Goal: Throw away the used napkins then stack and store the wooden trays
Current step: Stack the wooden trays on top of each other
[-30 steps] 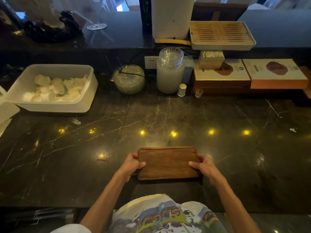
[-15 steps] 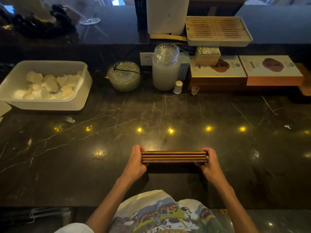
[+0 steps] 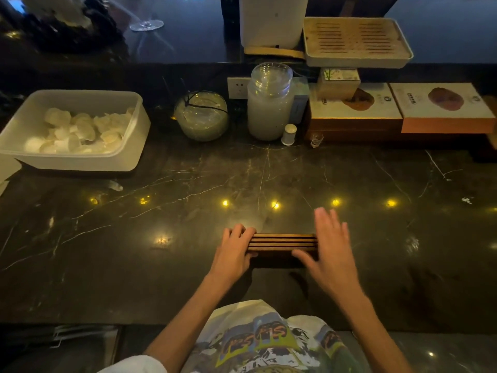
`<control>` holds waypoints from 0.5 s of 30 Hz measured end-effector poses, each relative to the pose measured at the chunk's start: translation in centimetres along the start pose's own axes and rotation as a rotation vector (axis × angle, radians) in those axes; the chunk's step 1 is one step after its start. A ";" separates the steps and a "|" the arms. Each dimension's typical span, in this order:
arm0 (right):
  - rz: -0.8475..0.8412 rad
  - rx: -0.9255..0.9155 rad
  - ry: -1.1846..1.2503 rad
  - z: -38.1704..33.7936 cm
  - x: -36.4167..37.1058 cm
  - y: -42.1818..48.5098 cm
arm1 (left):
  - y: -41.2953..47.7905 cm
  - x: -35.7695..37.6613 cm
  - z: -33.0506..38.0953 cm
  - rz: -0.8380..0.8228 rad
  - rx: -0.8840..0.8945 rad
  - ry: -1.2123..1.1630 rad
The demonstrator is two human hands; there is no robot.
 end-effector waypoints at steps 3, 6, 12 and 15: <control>-0.119 -0.067 -0.208 -2.1 2.6 -1.3 | -0.2 0.3 0.0 0.007 -0.003 0.003; -0.017 0.024 -0.153 -1.3 2.0 -1.1 | -0.2 0.3 0.0 0.004 0.005 0.009; -0.029 -0.008 -0.239 -1.8 3.0 -0.1 | 0.2 0.0 0.0 0.023 -0.023 -0.003; 0.010 0.005 -0.242 -1.8 3.0 0.7 | 0.8 -0.2 -0.2 -0.009 -0.033 0.023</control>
Point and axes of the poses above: each hand's wrist, its own y-axis towards the middle knuckle, its own x-axis out of the palm, z = x × y, the point moved 7 cm from there along y, towards the middle knuckle, and after that the axes turned 4 degrees about x, right-handed, at the moved point
